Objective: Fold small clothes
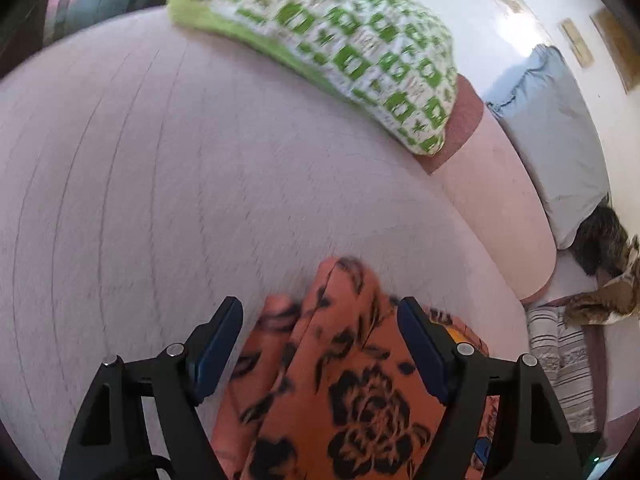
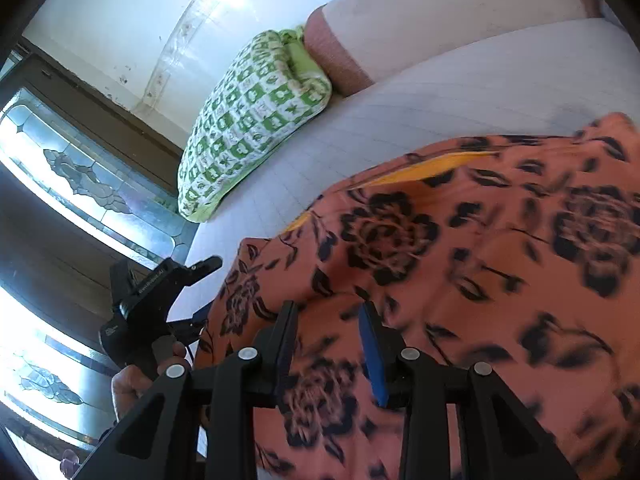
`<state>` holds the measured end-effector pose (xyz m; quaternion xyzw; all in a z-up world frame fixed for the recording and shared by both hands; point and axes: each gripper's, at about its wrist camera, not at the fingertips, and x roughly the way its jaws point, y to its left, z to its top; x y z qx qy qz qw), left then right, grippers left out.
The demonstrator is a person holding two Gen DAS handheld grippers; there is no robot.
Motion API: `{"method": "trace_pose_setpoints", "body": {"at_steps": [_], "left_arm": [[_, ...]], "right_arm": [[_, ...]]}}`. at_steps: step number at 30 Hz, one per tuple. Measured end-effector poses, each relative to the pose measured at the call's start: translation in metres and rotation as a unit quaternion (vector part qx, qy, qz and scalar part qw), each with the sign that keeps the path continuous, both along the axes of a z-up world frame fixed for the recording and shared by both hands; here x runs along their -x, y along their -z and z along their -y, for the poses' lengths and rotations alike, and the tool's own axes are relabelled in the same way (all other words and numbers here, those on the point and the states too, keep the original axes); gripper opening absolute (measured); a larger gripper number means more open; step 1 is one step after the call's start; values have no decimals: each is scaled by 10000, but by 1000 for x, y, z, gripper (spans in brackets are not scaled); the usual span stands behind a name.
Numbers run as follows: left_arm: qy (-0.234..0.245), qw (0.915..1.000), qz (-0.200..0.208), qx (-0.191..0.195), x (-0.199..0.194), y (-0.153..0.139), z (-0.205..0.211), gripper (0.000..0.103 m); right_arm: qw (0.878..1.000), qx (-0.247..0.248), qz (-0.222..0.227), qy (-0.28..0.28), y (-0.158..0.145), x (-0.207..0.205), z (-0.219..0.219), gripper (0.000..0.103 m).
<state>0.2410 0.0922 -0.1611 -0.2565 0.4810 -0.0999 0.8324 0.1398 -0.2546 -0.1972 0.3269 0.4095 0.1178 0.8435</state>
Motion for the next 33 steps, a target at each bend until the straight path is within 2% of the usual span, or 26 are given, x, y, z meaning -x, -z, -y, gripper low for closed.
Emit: {"method": "trace_pose_setpoints", "body": {"at_steps": [2,5,7,8,9,10,11,13,16,18,20,22,24,25,26,27,28,29,30,33], "left_arm": [[180,9997,-21,-153,-12,3,8,80],[364,9991,-200,3,-32,16,14,80],[525,9977,-379,-193,-42,25,24,61],[613,9965,-423,-380,-44,28,30,44],[674,9957,-404,-485,-47,28,34,37],[722,9953,-412,-500,-48,29,36,29],[739,9951,-439,-482,-49,30,36,17],[670,9961,-388,-431,-50,28,33,12],[517,9976,-142,-445,-50,16,26,10],[349,9988,84,-318,-47,6,14,10],[215,9993,141,-256,-47,2,6,10],[179,9995,48,-248,-49,9,4,11],[209,9983,-221,-492,-52,25,8,13],[228,9978,-346,-511,-52,30,9,13],[215,9975,-484,-473,-52,34,7,13],[156,9976,-553,-377,-52,35,4,14],[75,9981,-531,-308,-51,32,0,19],[-34,9985,-425,-330,-47,24,-5,27],[-125,9985,-297,-441,-42,15,-9,33],[-335,9921,319,-1168,-19,-21,-12,37]], "right_arm": [[10000,10,7,-6,4,-9,-1,35],[9998,-173,-83,65,16,-27,-1,35],[9995,-225,-175,115,22,-34,1,35],[9995,-222,-201,125,24,-37,1,35],[9995,-200,-224,127,25,-38,3,35],[9995,-161,-231,115,26,-40,4,35],[9996,-136,-235,114,27,-41,4,35],[9995,-131,-235,160,27,-42,9,35],[9992,-215,-143,300,25,-41,17,35],[9990,-220,-37,379,21,-40,20,35],[9989,-145,117,424,15,-40,21,35],[9993,17,186,323,12,-45,15,35],[9997,112,96,172,17,-54,7,35],[9998,138,-99,54,25,-61,3,35],[9985,226,-502,-60,39,-72,-2,35],[9977,217,-643,-58,48,-76,-2,34],[9986,170,-506,3,46,-75,0,33],[9986,190,-491,12,41,-75,0,33],[9986,198,-485,3,37,-75,1,34],[9993,189,-330,27,27,-68,3,34]]}}
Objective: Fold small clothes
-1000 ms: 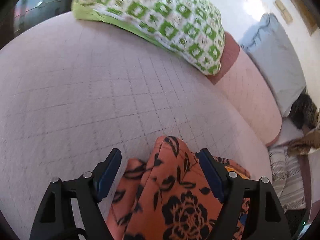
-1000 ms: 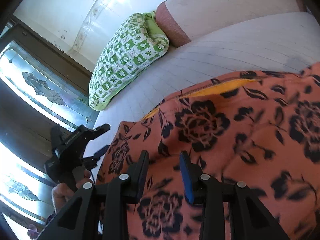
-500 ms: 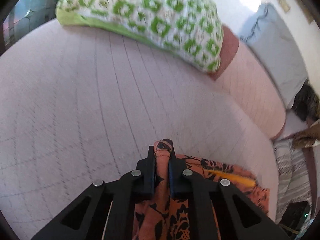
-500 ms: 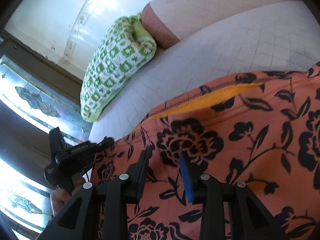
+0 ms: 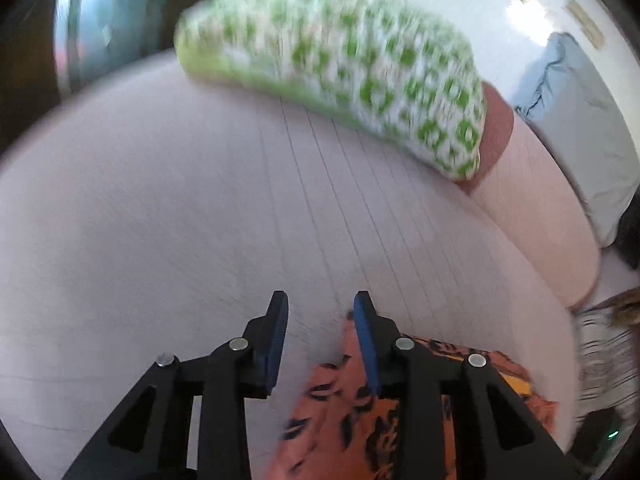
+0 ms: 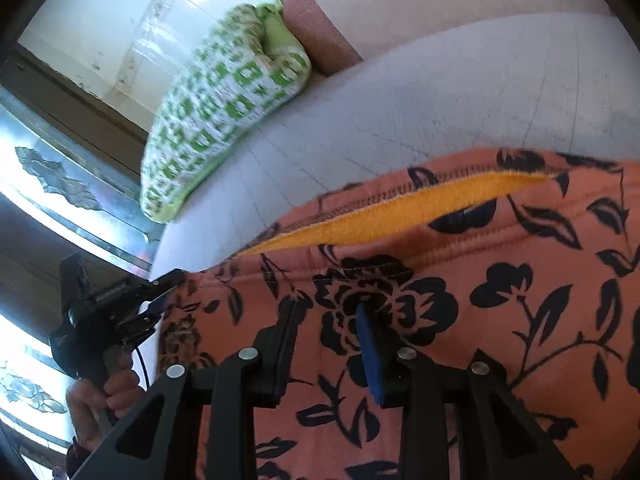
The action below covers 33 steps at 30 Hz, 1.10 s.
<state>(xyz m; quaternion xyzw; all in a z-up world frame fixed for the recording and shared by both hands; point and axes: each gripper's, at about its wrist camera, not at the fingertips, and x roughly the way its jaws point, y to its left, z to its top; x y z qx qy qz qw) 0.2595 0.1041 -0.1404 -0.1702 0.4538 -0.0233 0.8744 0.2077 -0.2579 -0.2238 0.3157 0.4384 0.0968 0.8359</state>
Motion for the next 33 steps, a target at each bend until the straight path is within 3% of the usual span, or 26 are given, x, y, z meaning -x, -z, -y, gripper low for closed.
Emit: {"method": "trace_pose_setpoints", "body": {"at_steps": [3,5,8,10,13,15,20,23,24,26,30,32,33], "left_arm": [[401,9987,298,-140,32,-21,12,47],[789,9960,350,-223,52,-25,26,49],[1451,9875,205,-580,74,-13,70,51],[1637,9837,-111,-743,80,6,84,51],[1632,9791,-571,-1068,86,37,82,52],[1669,9795,-435,-1037,91,33,77,54],[1118,9918,18,-620,115,11,46,59],[1149,9870,-417,-1046,120,33,50,68],[1164,9858,-453,-1124,119,40,56,71],[1098,9882,-372,-1000,120,33,53,71],[725,9943,-123,-770,136,21,30,71],[728,9931,-389,-829,138,32,27,71],[783,9917,-533,-864,140,39,29,72]], "right_arm": [[9999,-97,56,-61,-8,10,-2,34],[9997,-112,80,-209,-15,20,-9,34],[9986,72,-74,-526,-18,38,-28,34],[9973,251,-309,-618,-13,50,-38,34],[9966,301,-481,-602,-10,65,-27,34],[9971,461,-436,-421,-17,77,-8,33],[9939,805,-105,744,-36,123,74,33],[9789,1334,-367,1500,-31,144,120,30],[9821,1070,-566,1444,-17,147,136,23],[9837,887,-536,1467,-13,155,147,11],[9844,975,-84,1464,-34,178,147,11],[9868,1019,-285,1229,-27,180,135,12],[9880,1041,-642,940,-13,175,126,13]]}}
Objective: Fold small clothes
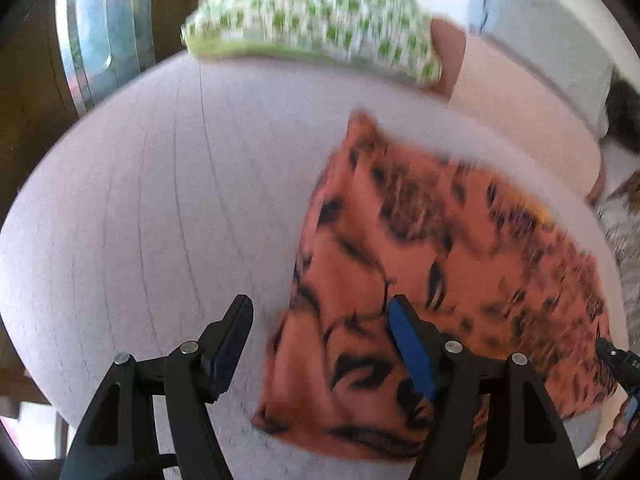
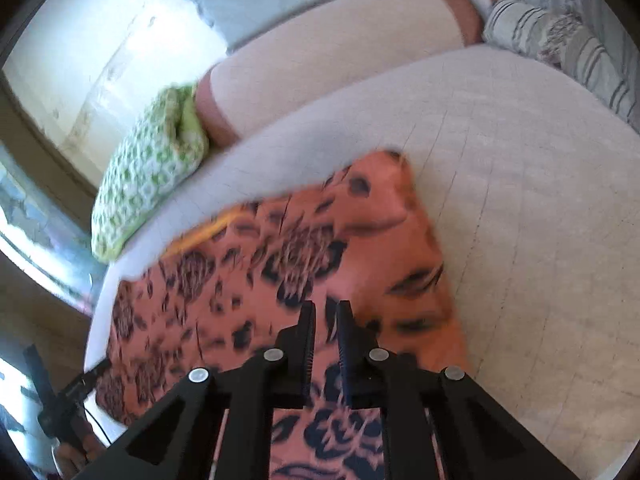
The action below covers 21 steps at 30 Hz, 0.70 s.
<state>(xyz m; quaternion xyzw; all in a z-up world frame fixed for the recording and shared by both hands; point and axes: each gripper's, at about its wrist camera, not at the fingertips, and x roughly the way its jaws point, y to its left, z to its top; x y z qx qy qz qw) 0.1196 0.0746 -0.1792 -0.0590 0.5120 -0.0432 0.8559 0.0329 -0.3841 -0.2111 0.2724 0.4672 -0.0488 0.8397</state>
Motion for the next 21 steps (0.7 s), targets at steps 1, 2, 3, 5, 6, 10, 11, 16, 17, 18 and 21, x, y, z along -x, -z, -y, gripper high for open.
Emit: {"method": "trace_pose_setpoints", "body": {"at_steps": [1,2,3,5,6,10,11,16,17,18,21], "left_arm": [[2,10000,17,12,3,2,0,72],[-24,10000,69,26,6,-3,-2,72],[-22,10000,75,45,9,-6,-3,72],[-87,9996,229,108,19,-15,-10,72],[-191,9993,293,132,29,-19,-14,72],[-357,9982,323,353,63,-26,-25,72],[-402,9979,330,395,70,-25,-27,72],[-617,9952,173,736,94,-18,-38,72],[-614,9952,108,759,96,-16,-37,72],[-608,9953,1,759,95,-13,-35,72],[-712,9910,-246,1104,99,-7,-41,72]], "right_arm": [[9998,96,-88,-143,4,-5,-7,14],[9995,273,-23,-131,0,-6,-13,13],[9991,399,10,-158,-7,-5,-17,15],[9992,198,160,-305,-14,1,-22,15],[9990,8,256,-369,-17,5,-27,15],[9933,136,611,-970,-28,11,-70,15],[9910,153,713,-1120,-31,12,-81,15],[9832,-139,586,-1721,-16,-7,-134,15],[9832,-148,361,-1782,-6,-13,-140,15],[9841,-117,190,-1763,3,-16,-143,16],[9860,-292,248,-1626,-6,-17,-139,16]]}}
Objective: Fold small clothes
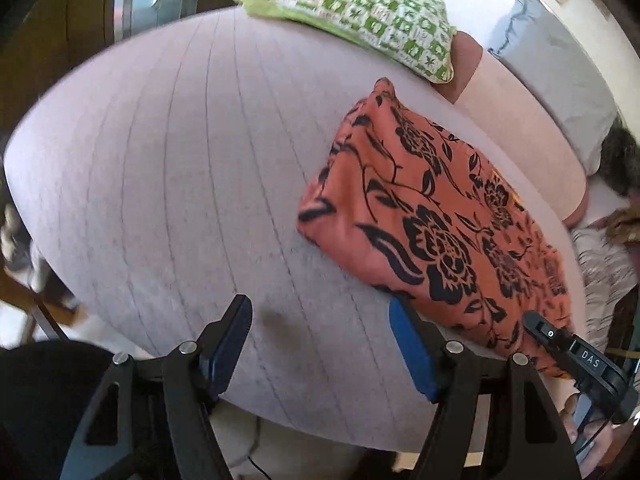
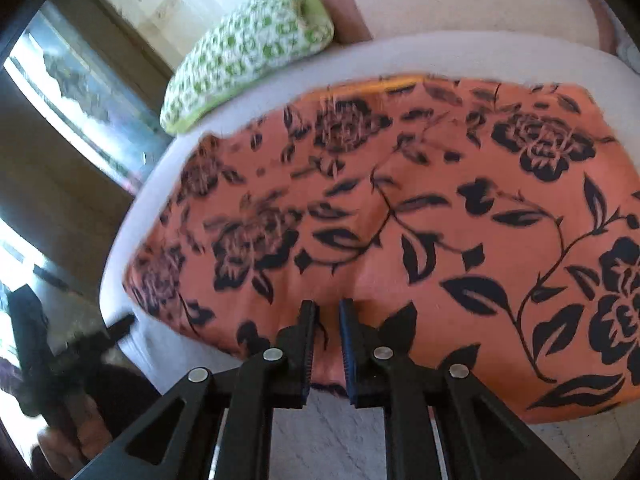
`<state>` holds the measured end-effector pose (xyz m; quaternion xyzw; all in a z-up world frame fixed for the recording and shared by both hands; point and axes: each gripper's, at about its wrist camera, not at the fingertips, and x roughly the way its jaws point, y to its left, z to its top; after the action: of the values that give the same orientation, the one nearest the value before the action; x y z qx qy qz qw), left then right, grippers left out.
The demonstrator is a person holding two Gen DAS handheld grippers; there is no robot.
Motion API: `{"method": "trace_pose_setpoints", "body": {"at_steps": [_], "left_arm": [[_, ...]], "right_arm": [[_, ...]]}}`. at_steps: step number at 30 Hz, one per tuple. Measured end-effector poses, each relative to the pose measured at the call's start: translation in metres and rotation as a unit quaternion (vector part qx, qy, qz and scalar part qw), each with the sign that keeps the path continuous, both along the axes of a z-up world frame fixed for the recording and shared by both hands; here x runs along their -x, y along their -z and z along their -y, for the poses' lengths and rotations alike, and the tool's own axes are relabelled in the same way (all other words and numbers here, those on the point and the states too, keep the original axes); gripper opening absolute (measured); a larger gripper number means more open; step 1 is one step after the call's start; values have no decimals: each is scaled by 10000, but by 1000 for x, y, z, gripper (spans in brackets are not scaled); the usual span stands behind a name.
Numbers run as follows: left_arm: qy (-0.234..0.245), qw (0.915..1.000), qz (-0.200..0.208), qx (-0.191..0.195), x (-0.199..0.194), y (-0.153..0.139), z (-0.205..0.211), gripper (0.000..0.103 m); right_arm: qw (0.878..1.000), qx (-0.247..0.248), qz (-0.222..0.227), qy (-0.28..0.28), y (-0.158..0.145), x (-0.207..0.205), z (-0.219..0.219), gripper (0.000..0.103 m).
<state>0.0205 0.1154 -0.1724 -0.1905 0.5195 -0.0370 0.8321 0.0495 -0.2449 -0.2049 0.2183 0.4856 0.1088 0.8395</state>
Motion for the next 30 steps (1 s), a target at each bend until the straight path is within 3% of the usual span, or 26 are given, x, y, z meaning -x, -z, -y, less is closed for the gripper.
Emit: {"method": "trace_pose_setpoints", "body": {"at_steps": [2,7,12,15,22,23,24,26,30], "left_arm": [[-115,9996,-97,242,1,0,-6,72],[-339,9961,-239,784,-15,8,-4,72],[-435,9932,180,1068,-27,6,10,76],[-270,9937,285,1046,-38,7,26,76],[-520,9883,572,1318,-52,11,30,76],[-512,9885,589,1297,-53,11,30,72],[-492,9894,601,1228,-56,11,32,56],[-441,9907,579,1153,-61,15,31,43],[-483,9881,688,1287,-61,19,29,40]], "right_arm": [[9995,-265,150,85,-7,3,4,16],[9987,-96,494,-71,-19,11,-2,16],[9985,-72,522,-151,-19,16,-5,16],[9991,-70,394,-137,-11,14,-4,16],[9995,-211,227,-60,8,2,-3,16],[9994,-251,215,-42,11,0,-2,15],[9993,-330,198,-11,15,-3,1,15],[9985,-504,187,54,19,-5,4,15],[9988,-434,232,9,22,-9,0,12]]}}
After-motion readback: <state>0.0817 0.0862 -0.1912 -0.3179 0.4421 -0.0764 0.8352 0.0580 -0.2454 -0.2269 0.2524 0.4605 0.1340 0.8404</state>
